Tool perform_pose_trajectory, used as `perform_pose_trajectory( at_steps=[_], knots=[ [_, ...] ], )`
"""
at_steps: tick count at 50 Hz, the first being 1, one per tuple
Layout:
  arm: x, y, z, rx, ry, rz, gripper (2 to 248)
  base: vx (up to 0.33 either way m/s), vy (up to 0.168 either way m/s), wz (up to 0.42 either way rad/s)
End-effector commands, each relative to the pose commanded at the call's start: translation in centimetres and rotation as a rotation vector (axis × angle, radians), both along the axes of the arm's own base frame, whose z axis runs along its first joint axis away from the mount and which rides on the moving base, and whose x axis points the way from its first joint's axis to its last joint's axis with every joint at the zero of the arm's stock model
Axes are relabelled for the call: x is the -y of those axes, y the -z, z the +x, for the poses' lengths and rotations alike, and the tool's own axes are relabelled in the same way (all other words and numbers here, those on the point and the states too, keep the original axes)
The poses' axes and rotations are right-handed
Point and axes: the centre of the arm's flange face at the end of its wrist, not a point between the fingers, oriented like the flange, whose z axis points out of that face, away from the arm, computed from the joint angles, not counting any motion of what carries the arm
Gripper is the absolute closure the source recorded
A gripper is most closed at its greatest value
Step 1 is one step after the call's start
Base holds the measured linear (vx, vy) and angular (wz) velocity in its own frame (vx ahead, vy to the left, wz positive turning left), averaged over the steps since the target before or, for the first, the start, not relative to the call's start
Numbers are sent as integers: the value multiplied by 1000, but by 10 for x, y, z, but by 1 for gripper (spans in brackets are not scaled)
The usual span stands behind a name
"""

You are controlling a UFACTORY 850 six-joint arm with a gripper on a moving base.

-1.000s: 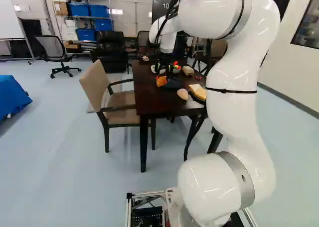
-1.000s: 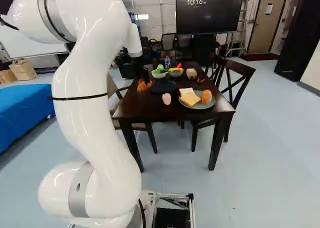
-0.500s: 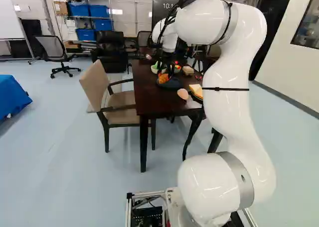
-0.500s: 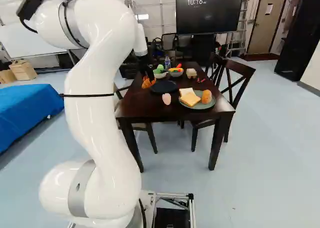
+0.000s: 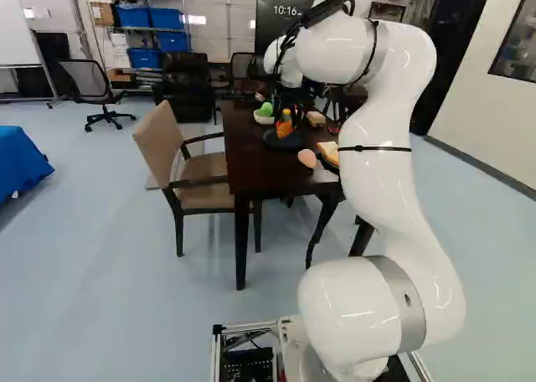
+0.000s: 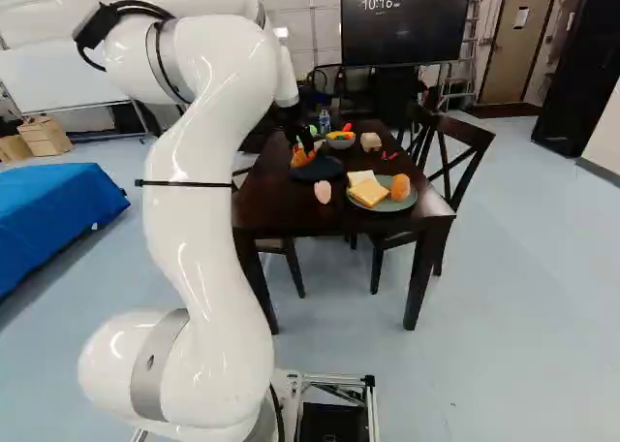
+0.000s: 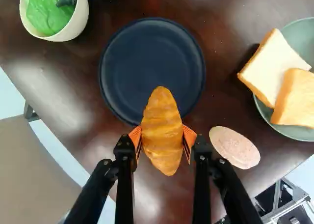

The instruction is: Move the croissant to the empty plate

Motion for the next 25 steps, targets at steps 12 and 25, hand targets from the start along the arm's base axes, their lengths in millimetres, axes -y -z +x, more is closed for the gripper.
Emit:
perform_pose_trajectory(
  at_steps=[12,25],
  knots=[
    [-2,2,18,6,-3,-5,130,0,0,0],
    [-2,4,31,-12,1,-7,130,0,0,0]
  ],
)
